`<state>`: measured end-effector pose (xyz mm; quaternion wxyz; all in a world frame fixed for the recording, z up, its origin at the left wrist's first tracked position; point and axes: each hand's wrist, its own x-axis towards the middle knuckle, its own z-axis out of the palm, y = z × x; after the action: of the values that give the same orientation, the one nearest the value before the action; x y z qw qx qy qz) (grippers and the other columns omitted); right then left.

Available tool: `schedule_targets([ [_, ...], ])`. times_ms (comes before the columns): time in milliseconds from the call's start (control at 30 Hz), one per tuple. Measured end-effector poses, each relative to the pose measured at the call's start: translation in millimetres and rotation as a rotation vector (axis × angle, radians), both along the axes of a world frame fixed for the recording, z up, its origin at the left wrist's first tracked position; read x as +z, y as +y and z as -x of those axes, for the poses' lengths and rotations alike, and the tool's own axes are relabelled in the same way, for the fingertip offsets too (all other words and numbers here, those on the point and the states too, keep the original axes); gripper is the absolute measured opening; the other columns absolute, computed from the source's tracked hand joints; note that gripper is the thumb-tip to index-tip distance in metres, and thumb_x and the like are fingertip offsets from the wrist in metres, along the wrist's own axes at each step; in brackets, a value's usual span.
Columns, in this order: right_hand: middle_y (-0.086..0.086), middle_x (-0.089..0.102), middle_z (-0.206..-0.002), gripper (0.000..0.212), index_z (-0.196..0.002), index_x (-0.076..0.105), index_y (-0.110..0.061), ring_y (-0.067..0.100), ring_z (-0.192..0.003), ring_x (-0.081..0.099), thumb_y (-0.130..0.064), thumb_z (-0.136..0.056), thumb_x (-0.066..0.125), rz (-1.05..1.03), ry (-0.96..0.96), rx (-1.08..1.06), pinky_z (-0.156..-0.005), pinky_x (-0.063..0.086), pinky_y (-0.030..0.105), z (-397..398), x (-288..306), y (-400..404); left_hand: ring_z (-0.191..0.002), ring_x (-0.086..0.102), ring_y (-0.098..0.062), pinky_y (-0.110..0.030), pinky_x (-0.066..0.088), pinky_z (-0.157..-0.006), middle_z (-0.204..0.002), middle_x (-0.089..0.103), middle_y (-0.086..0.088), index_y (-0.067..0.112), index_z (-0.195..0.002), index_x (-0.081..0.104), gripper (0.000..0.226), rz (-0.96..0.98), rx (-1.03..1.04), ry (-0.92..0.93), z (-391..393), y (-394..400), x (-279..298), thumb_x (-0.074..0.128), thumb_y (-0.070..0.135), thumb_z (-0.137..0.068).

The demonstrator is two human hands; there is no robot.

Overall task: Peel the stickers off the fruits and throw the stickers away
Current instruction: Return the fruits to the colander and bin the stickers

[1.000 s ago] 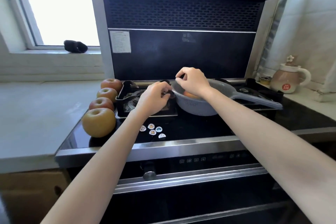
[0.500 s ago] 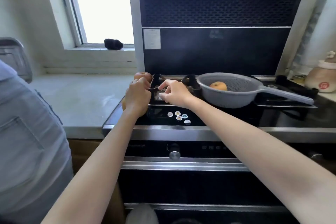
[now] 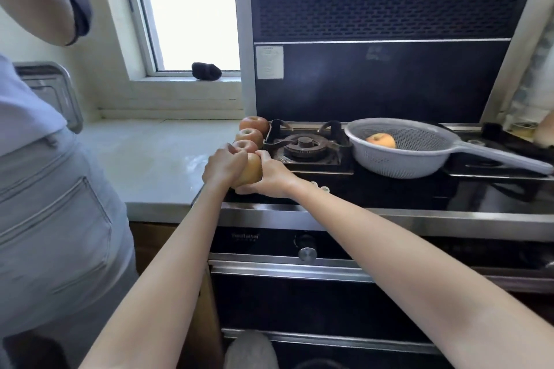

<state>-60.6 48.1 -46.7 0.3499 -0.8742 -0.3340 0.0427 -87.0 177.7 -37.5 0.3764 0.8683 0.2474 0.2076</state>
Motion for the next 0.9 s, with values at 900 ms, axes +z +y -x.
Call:
schedule_targets([
  [900, -0.016, 0.050, -0.108, 0.090, -0.124, 0.041, -0.028, 0.004, -0.097, 0.055, -0.053, -0.052, 0.088, -0.441, -0.118, -0.339, -0.071, 0.048, 0.020, -55.7, 70.3, -148.4, -0.096, 0.065, -0.015, -0.032, 0.057, -0.080, -0.099, 0.069, 0.000, 0.015, -0.101, 0.070, 0.018, 0.320, -0.406, -0.641, -56.7, -127.5, 53.2, 0.061, 0.025, -0.089],
])
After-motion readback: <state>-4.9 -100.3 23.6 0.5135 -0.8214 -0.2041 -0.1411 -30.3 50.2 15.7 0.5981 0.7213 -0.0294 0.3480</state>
